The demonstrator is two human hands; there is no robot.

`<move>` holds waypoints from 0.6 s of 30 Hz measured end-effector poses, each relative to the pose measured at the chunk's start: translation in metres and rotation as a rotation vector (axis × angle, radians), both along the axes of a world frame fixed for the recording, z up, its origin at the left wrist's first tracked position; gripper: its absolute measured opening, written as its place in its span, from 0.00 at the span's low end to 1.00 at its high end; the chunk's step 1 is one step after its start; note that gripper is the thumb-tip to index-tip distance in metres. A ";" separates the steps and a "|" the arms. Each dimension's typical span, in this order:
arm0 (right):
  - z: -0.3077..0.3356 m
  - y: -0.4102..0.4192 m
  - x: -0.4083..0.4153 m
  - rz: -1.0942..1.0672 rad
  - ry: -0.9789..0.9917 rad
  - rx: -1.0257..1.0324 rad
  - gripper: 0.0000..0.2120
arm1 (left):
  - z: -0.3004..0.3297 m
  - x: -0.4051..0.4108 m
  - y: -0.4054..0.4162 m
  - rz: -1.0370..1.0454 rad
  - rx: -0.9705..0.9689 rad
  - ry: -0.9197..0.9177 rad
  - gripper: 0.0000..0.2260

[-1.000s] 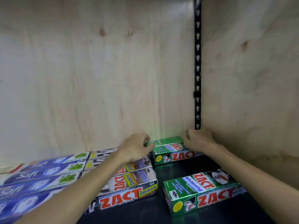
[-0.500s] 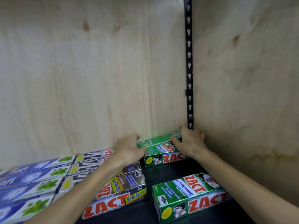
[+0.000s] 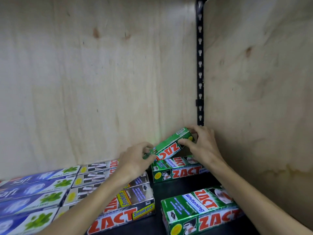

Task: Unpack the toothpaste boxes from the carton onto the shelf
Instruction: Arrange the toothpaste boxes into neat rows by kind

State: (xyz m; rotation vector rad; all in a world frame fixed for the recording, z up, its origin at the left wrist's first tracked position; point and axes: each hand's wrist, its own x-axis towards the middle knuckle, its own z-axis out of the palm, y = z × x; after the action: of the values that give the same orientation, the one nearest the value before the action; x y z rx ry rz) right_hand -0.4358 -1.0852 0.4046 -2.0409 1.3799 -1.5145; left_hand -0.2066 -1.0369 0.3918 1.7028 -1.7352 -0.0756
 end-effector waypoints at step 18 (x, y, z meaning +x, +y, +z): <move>0.010 0.012 -0.004 0.030 -0.380 -0.007 0.19 | 0.008 -0.013 0.013 -0.127 -0.142 -0.104 0.21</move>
State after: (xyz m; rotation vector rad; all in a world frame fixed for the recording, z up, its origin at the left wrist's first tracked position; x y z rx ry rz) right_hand -0.4403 -1.0732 0.4148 -1.6538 1.1889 -1.7788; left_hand -0.2195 -1.0234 0.3998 1.5174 -1.8779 0.0795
